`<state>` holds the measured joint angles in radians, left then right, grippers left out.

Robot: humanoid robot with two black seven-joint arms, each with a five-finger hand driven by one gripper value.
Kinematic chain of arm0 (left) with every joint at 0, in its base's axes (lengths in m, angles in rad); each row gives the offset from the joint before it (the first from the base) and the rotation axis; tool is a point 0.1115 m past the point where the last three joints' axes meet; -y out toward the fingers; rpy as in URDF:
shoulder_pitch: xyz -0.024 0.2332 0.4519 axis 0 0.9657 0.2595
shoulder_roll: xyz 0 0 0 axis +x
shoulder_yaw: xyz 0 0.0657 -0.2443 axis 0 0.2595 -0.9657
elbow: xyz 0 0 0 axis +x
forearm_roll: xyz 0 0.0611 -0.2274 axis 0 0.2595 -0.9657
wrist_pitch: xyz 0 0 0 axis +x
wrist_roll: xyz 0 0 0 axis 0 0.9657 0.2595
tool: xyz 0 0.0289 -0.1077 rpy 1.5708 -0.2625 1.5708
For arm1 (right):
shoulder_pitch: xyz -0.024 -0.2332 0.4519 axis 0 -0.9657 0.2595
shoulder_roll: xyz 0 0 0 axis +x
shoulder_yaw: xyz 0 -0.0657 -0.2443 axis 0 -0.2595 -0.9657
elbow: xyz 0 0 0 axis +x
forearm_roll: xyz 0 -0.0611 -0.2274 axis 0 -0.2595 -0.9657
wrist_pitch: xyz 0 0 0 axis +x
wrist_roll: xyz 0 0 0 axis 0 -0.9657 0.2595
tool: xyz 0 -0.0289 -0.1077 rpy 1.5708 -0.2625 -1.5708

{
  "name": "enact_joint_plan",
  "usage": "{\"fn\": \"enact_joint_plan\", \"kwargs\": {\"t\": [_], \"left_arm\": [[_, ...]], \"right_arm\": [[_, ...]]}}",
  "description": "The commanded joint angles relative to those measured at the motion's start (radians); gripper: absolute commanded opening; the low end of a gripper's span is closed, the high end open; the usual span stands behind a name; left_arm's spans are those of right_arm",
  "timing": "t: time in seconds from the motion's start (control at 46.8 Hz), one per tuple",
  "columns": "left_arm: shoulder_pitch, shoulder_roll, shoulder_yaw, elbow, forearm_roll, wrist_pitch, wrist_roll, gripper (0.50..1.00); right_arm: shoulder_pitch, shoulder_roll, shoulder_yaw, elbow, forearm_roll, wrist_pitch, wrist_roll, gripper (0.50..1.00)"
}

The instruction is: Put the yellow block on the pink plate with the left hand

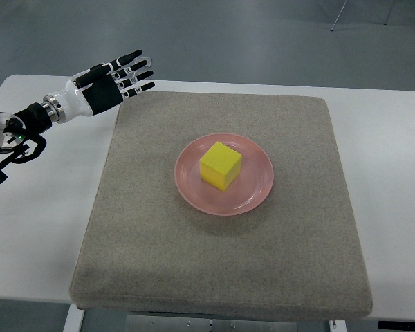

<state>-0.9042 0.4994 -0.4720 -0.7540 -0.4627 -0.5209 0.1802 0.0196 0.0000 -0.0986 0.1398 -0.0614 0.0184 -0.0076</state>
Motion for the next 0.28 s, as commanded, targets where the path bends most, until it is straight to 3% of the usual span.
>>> {"fn": "enact_joint_plan", "kwargs": {"t": [0.0,0.256], "left_arm": [[0.001,0.001,0.001,0.004,-0.001,0.004,0.001,0.994],[0.001,0.005,0.0,0.005,0.012,0.004,0.001,0.994]], "right_arm": [[-0.003,0.0,-0.003,0.001,0.0,0.002,0.0,0.924],[-0.004,0.0,0.0,0.007,0.0,0.009,0.003,0.924]]}}
